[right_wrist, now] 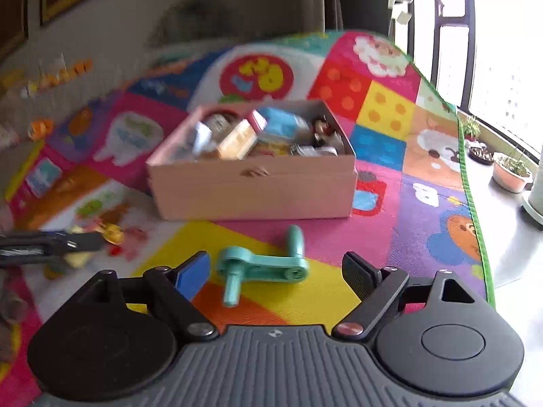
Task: Organize objects
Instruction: 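Grasp the teal plastic crank with the right tool while the left tool holds the lens toy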
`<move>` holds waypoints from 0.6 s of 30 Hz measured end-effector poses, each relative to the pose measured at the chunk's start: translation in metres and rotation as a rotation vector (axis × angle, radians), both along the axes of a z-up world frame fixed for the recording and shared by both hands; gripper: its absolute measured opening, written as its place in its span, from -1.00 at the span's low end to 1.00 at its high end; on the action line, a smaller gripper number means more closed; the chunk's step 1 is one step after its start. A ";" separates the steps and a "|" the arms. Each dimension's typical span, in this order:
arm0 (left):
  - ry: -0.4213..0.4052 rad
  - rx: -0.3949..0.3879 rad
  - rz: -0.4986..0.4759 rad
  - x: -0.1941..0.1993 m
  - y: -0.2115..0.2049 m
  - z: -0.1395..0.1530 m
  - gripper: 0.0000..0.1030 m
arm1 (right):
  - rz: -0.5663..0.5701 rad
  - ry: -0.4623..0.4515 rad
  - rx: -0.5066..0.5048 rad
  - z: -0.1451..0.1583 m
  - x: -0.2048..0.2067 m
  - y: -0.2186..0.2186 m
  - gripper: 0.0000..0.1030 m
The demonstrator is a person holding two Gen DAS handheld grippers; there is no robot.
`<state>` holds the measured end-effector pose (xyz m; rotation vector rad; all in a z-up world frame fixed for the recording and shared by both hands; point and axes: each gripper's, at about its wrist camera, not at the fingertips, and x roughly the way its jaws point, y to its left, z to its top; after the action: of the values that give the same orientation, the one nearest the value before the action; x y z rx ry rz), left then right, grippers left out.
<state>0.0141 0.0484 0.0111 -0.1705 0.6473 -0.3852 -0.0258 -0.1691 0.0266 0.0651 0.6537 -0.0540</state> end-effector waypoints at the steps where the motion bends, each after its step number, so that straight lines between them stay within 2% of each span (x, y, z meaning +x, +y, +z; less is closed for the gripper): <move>1: -0.002 0.008 0.000 0.000 -0.001 0.000 0.01 | 0.010 0.025 0.000 -0.003 0.008 -0.002 0.66; 5: -0.021 0.098 -0.011 -0.005 -0.012 0.002 0.01 | 0.056 0.103 0.020 -0.018 0.029 0.004 0.65; 8: -0.032 0.156 -0.028 -0.009 -0.019 0.003 0.01 | 0.097 0.089 -0.039 -0.019 0.032 0.015 0.37; 9: -0.032 0.162 -0.028 -0.009 -0.020 0.003 0.01 | 0.108 0.084 -0.047 -0.019 0.032 0.017 0.37; 13: -0.028 0.169 -0.026 -0.009 -0.021 0.003 0.00 | 0.120 0.057 -0.039 -0.015 0.026 0.012 0.37; 16: 0.000 0.149 -0.020 -0.006 -0.019 0.007 -0.01 | 0.114 -0.019 -0.028 -0.008 0.012 0.005 0.37; 18: 0.012 0.110 -0.030 -0.003 -0.017 0.018 -0.02 | 0.091 -0.088 -0.027 -0.005 0.003 0.001 0.37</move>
<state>0.0107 0.0313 0.0294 -0.0587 0.6818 -0.3765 -0.0231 -0.1683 0.0216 0.0120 0.5673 0.0276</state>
